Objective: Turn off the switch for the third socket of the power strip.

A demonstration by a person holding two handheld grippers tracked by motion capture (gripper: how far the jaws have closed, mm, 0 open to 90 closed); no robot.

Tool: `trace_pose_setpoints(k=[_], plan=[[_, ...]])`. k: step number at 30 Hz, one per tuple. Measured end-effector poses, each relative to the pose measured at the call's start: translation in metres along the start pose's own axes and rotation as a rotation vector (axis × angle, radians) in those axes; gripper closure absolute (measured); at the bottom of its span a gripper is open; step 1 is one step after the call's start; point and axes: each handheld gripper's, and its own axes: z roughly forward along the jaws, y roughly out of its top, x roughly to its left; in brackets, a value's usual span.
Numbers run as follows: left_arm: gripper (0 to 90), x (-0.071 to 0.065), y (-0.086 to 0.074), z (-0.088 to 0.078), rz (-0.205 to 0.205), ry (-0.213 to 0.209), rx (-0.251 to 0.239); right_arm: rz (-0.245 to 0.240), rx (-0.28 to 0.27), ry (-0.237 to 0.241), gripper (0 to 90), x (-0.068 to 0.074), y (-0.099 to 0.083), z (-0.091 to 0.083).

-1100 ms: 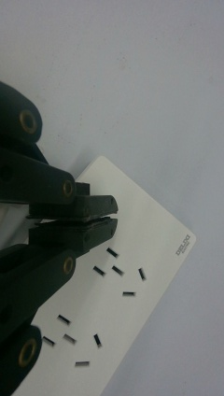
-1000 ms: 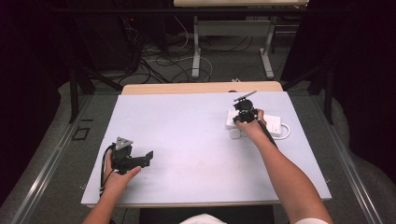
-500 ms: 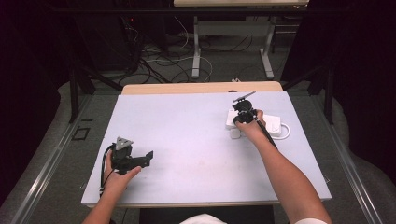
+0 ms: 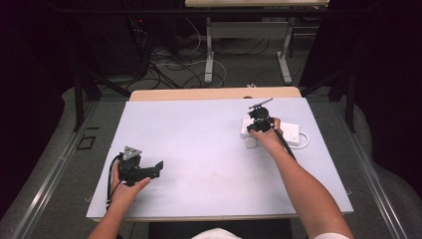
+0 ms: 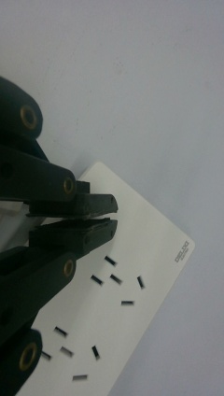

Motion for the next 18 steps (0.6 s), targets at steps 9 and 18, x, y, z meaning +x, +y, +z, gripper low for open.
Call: trace_pose_setpoints(k=[9,18], plan=[[3.8,0.000,0.000,0.001,-0.004,0.000,-0.003,-0.011,-0.042,0.045,70.8,0.009,0.002,-0.002],[3.8,0.000,0.000,0.002,-0.005,-0.002,-0.006,-0.025,-0.085,0.064,56.4,0.012,0.003,-0.005]])
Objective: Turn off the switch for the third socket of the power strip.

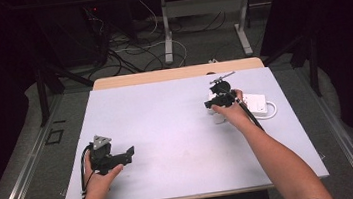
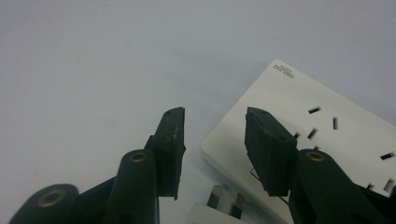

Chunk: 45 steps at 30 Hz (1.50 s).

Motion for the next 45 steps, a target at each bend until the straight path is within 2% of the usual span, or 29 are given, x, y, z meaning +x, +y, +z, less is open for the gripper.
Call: trace_pose_setpoints(k=[10,16,22,29,33,34,42,45], plan=[[3.8,0.000,0.000,0.000,0.002,-0.002,-0.001,0.013,-0.020,0.007,47.3,0.007,0.002,-0.003],[3.9,0.000,0.000,0.000,0.003,-0.001,-0.001,-0.022,-0.012,0.014,42.9,0.010,0.001,-0.004],[3.9,0.000,0.000,0.000,0.005,-0.001,0.000,-0.011,-0.014,0.046,30.3,0.018,0.000,-0.008],[3.8,0.000,0.000,0.000,0.006,0.000,-0.001,-0.026,-0.037,0.058,18.6,0.025,0.000,-0.015],[3.8,0.000,0.000,0.000,0.006,0.000,-0.001,-0.053,-0.040,0.052,15.4,0.028,-0.002,-0.019],[3.8,0.000,0.000,0.000,0.006,0.000,-0.001,-0.045,-0.040,0.055,14.8,0.029,-0.002,-0.019],[3.9,-0.001,0.000,0.000,0.009,0.000,0.001,-0.094,-0.028,0.017,11.5,0.039,-0.006,-0.028],[3.8,-0.001,0.000,0.000,0.007,0.000,0.001,-0.118,-0.037,0.024,10.6,0.044,-0.008,-0.031]])
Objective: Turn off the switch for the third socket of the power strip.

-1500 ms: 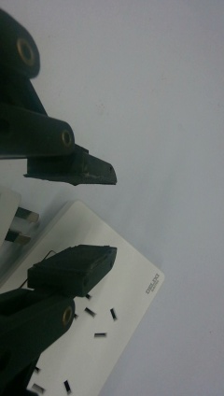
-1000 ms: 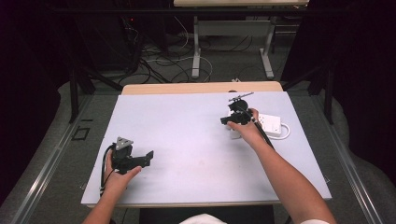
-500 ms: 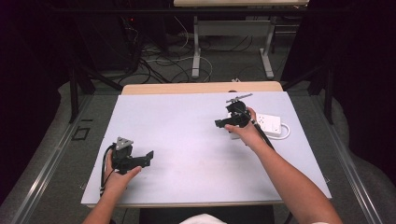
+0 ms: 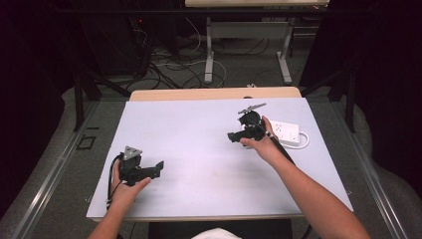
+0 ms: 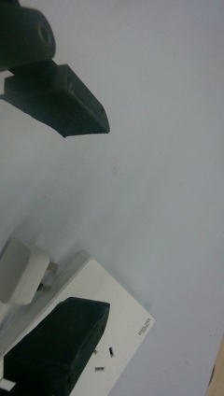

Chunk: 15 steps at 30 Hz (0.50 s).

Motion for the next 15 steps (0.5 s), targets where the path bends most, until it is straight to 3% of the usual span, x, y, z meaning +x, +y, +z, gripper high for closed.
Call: trace_pose_setpoints(k=[7,12,15], plan=[[3.9,0.000,0.000,0.000,0.000,0.001,-0.004,-0.028,-0.005,-0.010,8.3,0.008,-0.001,-0.008],[3.9,0.000,0.000,-0.001,0.001,0.000,-0.002,-0.051,0.000,-0.001,1.5,0.014,-0.004,-0.013],[3.8,0.000,0.000,-0.001,0.002,0.000,-0.002,-0.063,0.027,-0.003,0.0,0.017,-0.006,-0.017]])
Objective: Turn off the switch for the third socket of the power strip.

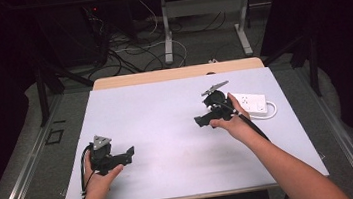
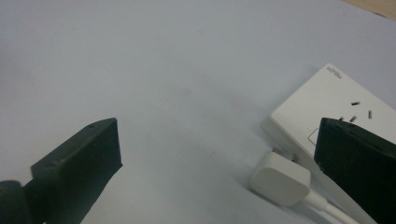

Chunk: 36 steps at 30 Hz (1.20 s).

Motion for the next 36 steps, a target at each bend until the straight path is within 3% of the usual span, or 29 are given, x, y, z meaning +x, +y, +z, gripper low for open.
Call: trace_pose_setpoints(k=[4,15,36], plan=[[3.9,-0.001,0.000,0.000,0.002,0.001,-0.003,-0.022,0.000,-0.005,0.0,0.006,-0.004,-0.004],[3.9,-0.001,0.000,0.000,0.003,0.002,-0.002,0.012,-0.043,0.036,0.0,0.010,-0.021,-0.016],[3.8,-0.002,-0.001,0.000,0.002,0.009,-0.004,0.057,-0.116,0.014,0.0,-0.009,-0.056,-0.053]])
